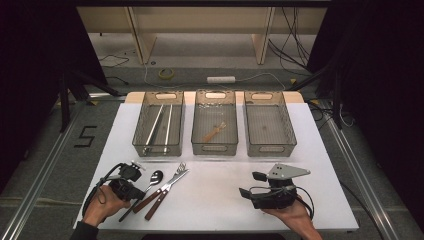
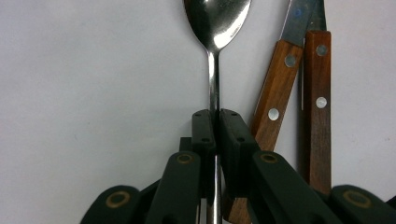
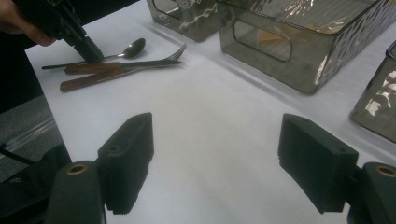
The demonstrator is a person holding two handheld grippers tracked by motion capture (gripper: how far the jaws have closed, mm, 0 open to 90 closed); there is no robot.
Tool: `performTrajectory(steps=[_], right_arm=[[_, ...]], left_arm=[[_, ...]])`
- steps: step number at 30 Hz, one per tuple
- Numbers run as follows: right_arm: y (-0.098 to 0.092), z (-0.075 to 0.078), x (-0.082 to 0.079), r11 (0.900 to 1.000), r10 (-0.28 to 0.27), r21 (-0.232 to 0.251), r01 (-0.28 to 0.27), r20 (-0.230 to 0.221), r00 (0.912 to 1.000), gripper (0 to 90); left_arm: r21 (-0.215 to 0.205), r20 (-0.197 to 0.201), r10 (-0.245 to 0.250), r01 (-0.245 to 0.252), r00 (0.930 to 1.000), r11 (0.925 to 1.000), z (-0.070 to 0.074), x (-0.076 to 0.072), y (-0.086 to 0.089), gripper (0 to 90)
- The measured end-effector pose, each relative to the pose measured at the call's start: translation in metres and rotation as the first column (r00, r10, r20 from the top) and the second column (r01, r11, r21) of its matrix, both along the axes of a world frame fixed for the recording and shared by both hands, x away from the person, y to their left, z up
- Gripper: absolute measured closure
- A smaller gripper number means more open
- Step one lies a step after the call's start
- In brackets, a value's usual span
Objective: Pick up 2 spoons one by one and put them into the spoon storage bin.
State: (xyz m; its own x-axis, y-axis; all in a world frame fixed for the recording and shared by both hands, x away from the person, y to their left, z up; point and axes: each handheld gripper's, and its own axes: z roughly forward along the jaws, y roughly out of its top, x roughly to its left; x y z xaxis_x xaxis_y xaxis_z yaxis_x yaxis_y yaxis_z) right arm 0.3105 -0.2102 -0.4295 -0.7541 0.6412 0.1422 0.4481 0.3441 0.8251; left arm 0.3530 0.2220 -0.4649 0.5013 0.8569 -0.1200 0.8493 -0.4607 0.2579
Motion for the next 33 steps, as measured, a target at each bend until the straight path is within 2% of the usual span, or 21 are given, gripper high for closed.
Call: performTrajectory(steps=[13,20,21,24,26,29,33], right_arm=[[0.0,0.0,0.0,1.0,-0.003,0.003,0.003,0.0,1.0,27.8],[-0.001,0.0,0.001,1.0,-0.006,0.004,0.006,0.002,1.0,27.8],[-0.001,0.0,0.001,1.0,-0.005,0.005,0.005,0.002,1.0,27.8],[-0.001,0.0,0.001,1.0,-0.005,0.006,0.005,0.002,1.0,27.8],[0.0,0.0,0.001,1.0,-0.004,0.004,0.004,0.0,1.0,27.8],[0.0,0.0,0.001,1.0,-0.003,0.001,0.003,-0.003,1.0,27.8],[0.0,0.0,0.001,1.0,-0.004,0.005,0.004,-0.004,1.0,27.8]], left_arm=[[-0.036,0.054,-0.013,0.015,0.9985,0.9992,0.007,0.0,0.004,85.1],[-0.057,0.089,-0.003,0.008,0.996,0.9984,0.014,0.0,0.006,85.1],[-0.07,0.101,0.002,0.005,0.9949,0.9975,0.015,0.0,0.006,89.2],[-0.064,0.116,-0.012,0.02,0.9932,0.9978,0.021,0.001,0.005,89.3],[-0.089,0.109,-0.013,0.023,0.994,0.9958,0.019,0.004,0.005,89.4],[-0.074,0.086,-0.016,0.023,0.9962,0.997,0.012,0.006,0.004,89.4],[-0.075,0.104,-0.019,0.027,0.9944,0.9968,0.016,0.005,0.003,89.5]])
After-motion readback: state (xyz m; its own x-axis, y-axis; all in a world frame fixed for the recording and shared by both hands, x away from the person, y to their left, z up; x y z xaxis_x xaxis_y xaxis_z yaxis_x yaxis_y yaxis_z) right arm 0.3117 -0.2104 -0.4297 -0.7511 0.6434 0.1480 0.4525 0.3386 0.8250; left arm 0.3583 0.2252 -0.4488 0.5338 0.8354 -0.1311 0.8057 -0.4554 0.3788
